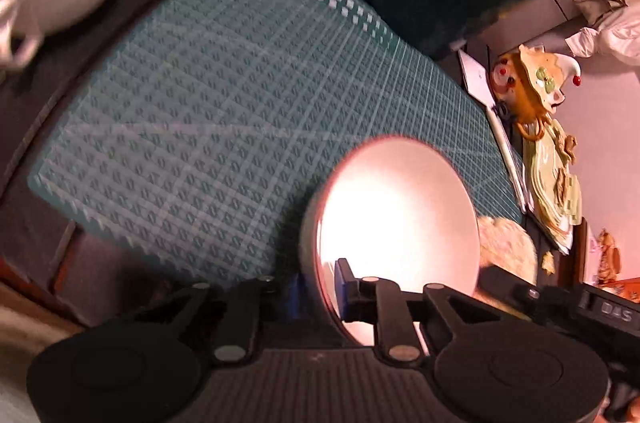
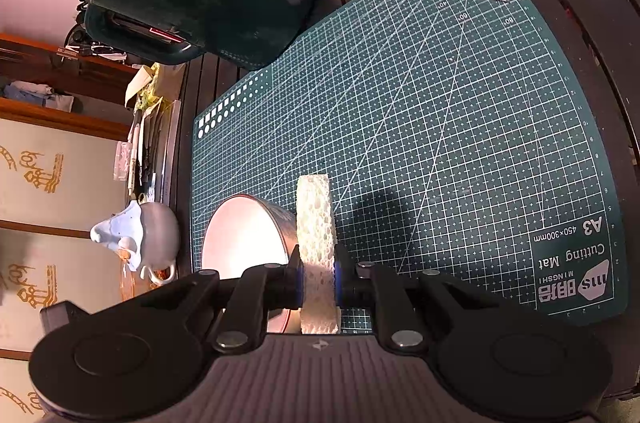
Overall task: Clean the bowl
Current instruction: 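Turn the white bowl with the left tool while the right tool presses the sponge on it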
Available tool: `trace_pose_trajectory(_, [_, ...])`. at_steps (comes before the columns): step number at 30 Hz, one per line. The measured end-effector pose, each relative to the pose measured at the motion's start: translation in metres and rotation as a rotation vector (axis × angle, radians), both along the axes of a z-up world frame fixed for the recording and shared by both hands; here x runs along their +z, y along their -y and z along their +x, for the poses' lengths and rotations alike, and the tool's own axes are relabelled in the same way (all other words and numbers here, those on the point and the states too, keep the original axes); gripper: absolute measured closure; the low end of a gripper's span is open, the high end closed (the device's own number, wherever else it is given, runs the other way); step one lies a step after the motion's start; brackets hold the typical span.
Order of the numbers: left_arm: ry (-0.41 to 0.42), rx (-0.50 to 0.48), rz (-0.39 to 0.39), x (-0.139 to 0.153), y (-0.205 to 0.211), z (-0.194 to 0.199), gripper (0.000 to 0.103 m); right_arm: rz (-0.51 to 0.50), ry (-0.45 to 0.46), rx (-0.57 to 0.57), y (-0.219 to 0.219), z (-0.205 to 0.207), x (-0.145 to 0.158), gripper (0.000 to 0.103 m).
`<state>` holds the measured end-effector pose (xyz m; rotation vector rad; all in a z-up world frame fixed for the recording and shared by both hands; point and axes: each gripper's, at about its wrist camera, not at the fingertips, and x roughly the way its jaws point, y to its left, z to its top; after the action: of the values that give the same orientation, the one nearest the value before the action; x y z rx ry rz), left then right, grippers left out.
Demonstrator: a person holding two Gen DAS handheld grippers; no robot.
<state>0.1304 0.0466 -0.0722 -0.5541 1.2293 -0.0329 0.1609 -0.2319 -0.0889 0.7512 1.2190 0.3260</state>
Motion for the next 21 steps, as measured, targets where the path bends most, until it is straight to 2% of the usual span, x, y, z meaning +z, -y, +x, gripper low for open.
trace_pose_trajectory(7, [0.057, -0.048, 0.060, 0.005, 0.005, 0.004, 0.088, 0.017, 0.092, 0.004, 0.008, -0.008, 0.024, 0.090])
trace_pose_trajectory(15, [0.076, -0.085, 0.086, 0.003, 0.011, 0.004, 0.089, -0.006, 0.073, -0.007, 0.010, -0.006, 0.018, 0.090])
trace_pose_trajectory(19, [0.089, -0.156, 0.118, 0.005, 0.018, 0.005, 0.089, -0.061, 0.110, -0.017, 0.013, -0.008, 0.027, 0.090])
trace_pose_trajectory(21, [0.067, -0.192, 0.088, 0.002, 0.018, 0.008, 0.089, -0.064, 0.098, -0.009, 0.011, -0.007, 0.024, 0.090])
